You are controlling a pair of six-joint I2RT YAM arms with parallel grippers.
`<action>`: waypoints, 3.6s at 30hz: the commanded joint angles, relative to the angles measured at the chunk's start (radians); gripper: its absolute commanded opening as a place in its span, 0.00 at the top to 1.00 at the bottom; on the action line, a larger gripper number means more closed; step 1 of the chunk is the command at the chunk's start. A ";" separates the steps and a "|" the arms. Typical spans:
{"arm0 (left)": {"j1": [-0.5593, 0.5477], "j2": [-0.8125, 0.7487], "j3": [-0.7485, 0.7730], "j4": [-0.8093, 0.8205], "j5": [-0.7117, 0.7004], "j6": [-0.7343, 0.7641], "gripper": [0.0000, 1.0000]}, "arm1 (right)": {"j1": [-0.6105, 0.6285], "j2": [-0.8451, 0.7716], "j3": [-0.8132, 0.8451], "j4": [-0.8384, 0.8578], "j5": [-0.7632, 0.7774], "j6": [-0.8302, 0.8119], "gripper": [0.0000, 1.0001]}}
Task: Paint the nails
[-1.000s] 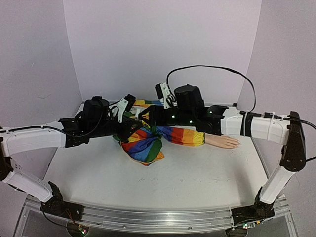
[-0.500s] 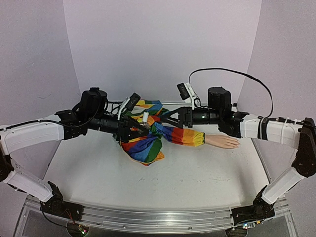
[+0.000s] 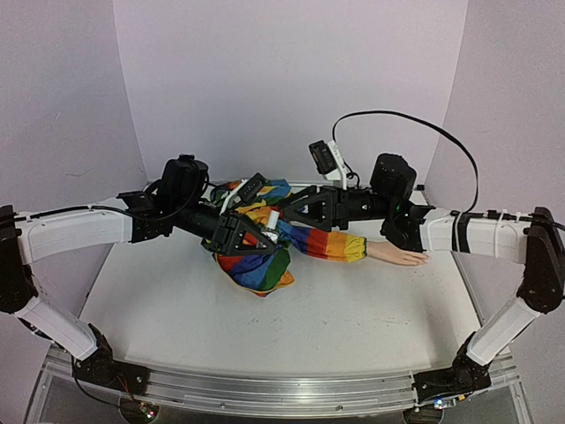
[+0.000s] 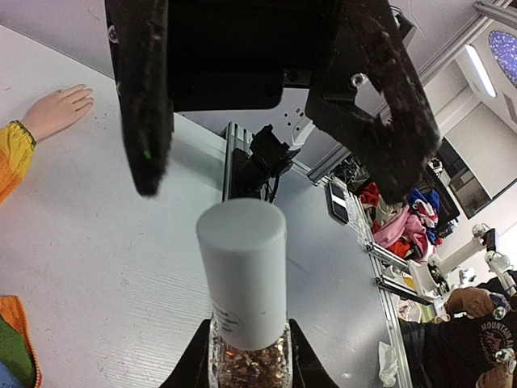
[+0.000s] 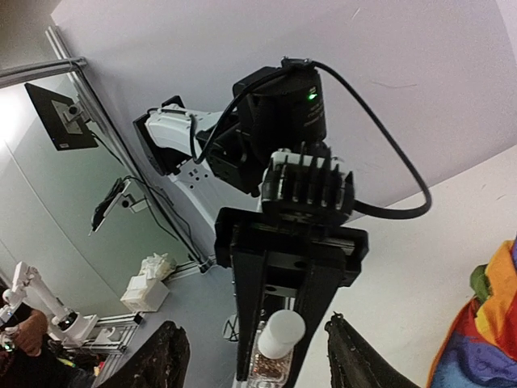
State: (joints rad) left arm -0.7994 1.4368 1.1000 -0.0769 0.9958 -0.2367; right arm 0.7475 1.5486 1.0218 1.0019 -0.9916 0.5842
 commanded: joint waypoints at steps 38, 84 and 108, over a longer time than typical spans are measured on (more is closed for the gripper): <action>0.006 -0.088 0.151 0.050 -0.549 0.293 1.00 | 0.113 0.149 0.099 -0.098 0.127 -0.057 1.00; 0.019 -0.189 -0.082 0.212 -0.109 0.103 1.00 | 0.119 -0.063 0.123 -0.220 0.234 -0.147 0.18; 0.017 -0.123 -0.074 0.211 -0.005 0.083 1.00 | 0.120 0.114 0.268 -0.106 0.018 -0.014 0.64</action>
State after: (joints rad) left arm -0.7807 1.3182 0.9947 0.0731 0.9668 -0.1566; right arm 0.8688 1.6554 1.2354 0.8135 -0.9276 0.5541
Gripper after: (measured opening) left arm 0.221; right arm 0.385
